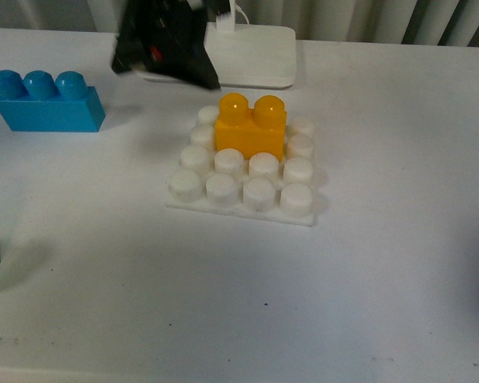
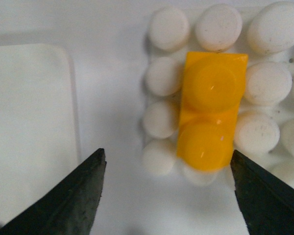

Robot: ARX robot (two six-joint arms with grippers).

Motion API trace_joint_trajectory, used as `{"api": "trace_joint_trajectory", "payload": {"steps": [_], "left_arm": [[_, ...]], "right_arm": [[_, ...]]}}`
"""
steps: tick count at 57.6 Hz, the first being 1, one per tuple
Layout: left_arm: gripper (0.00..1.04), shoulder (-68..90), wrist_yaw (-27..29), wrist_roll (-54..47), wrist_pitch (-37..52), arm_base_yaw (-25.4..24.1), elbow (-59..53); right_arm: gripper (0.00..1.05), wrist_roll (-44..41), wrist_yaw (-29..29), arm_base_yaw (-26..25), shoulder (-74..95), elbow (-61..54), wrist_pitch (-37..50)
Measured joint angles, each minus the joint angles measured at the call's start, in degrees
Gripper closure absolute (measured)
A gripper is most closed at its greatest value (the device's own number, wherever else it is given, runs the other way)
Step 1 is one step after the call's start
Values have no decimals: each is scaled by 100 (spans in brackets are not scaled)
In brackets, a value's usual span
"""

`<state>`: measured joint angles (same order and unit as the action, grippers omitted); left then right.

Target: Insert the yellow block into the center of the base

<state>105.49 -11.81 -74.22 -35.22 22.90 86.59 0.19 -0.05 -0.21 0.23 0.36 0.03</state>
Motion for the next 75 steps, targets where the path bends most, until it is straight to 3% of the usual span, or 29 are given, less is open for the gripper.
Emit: {"api": "trace_joint_trajectory", "payload": {"steps": [3, 18, 27, 34, 39, 48, 59, 64, 70, 73, 75], "left_arm": [[5, -402, -55, -70, 122, -70, -177], [6, -2461, -260, 184, 2159, -505, -2369], [6, -4048, 245, 1502, 4339, -883, -4334], [6, -5143, 935, 2651, 5329, -1191, -5630], [6, -5845, 1375, 3488, 5375, -1338, -6363], [6, -7257, 1849, 4922, 4708, -1377, -7375], [6, -7503, 1921, 5407, 4673, -1386, -7464], [20, -7582, 1976, 6183, 5375, -1419, -7742], [47, -7943, 1816, 7095, 5473, -1631, -8006], [62, -8131, 1276, 7252, 5379, -2031, -8118], [69, -8209, 1217, 7289, 5340, -2166, -8164]], "right_arm": [[9, 0, 0, 0, 0, 0, 0], [9, 0, 0, 0, 0, 0, 0], [9, 0, 0, 0, 0, 0, 0], [9, 0, 0, 0, 0, 0, 0], [9, 0, 2, 0, 0, 0, 0], [9, 0, 0, 0, 0, 0, 0], [9, 0, 0, 0, 0, 0, 0], [9, 0, 0, 0, 0, 0, 0], [9, 0, 0, 0, 0, 0, 0], [9, 0, 0, 0, 0, 0, 0], [9, 0, 0, 0, 0, 0, 0]]}}
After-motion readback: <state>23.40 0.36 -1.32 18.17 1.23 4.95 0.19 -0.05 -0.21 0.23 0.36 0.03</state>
